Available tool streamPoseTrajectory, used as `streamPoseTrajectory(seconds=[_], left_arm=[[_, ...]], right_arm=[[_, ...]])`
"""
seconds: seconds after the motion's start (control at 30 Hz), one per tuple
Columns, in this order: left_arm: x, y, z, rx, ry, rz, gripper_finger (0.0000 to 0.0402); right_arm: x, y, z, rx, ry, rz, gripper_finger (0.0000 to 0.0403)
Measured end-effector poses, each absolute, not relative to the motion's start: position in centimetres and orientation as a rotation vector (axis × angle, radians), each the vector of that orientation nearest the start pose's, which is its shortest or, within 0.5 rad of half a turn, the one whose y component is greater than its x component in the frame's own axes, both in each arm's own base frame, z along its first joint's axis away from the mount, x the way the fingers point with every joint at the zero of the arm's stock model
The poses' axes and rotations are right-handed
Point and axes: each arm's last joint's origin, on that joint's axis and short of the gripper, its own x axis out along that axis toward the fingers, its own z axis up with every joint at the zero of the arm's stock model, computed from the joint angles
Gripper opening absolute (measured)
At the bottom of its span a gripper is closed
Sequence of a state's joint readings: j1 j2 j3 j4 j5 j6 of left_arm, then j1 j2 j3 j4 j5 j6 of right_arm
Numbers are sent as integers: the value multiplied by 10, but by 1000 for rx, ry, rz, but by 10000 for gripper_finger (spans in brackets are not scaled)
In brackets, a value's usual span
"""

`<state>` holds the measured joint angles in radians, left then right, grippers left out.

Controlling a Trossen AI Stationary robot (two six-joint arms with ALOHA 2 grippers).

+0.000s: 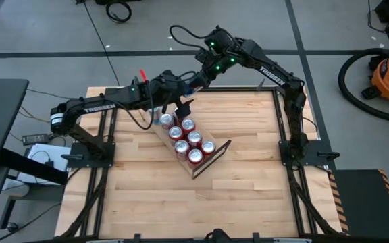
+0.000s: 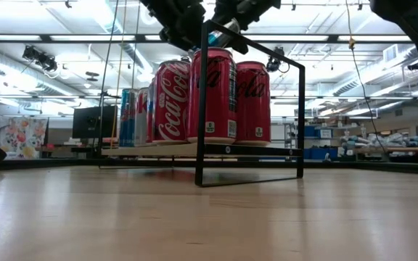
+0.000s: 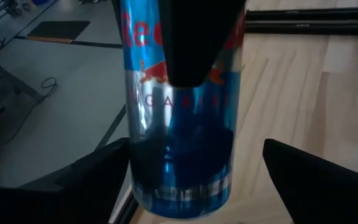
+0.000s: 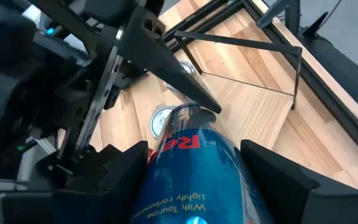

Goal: Place canned beverage on shelf
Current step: Put the blue soda can on the shelf aligned with the other blue soda can

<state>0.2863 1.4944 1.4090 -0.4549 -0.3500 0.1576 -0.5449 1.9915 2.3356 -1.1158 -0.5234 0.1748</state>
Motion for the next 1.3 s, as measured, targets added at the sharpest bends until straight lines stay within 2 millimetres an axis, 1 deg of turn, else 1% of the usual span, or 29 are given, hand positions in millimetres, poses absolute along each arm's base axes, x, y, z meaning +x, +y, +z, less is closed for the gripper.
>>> streamPoseTrajectory(seconds=[0.2,0.4,0.5,0.6,0.7,0.8,0.9,0.97,1.0,1.13,1.2,1.3], left_arm=[[314,104,357,163,599,617,330],[313,104,357,99,575,644,276],[313,104,357,90,571,649,256],[313,104,357,82,567,649,247],[313,103,355,68,584,633,247],[314,103,356,60,566,637,248],[313,104,356,32,562,652,248],[313,104,356,7,551,667,248],[313,105,356,-5,546,672,248],[313,105,356,-32,537,681,249],[313,105,356,-34,535,689,249],[312,105,356,-26,533,718,249]], right_arm=[[354,-199,420,584,649,-92,252],[355,-199,420,577,646,-91,253],[355,-199,421,567,635,-90,262],[357,-200,423,543,609,-86,282],[359,-201,426,530,575,-72,309],[359,-203,428,540,558,-69,334],[357,-205,430,529,542,-83,350],[352,-207,437,506,514,-114,353],[347,-208,443,490,488,-132,353],[318,-207,470,442,413,-178,354],[305,-204,477,420,423,-218,354],[291,-194,486,364,446,-271,354]])
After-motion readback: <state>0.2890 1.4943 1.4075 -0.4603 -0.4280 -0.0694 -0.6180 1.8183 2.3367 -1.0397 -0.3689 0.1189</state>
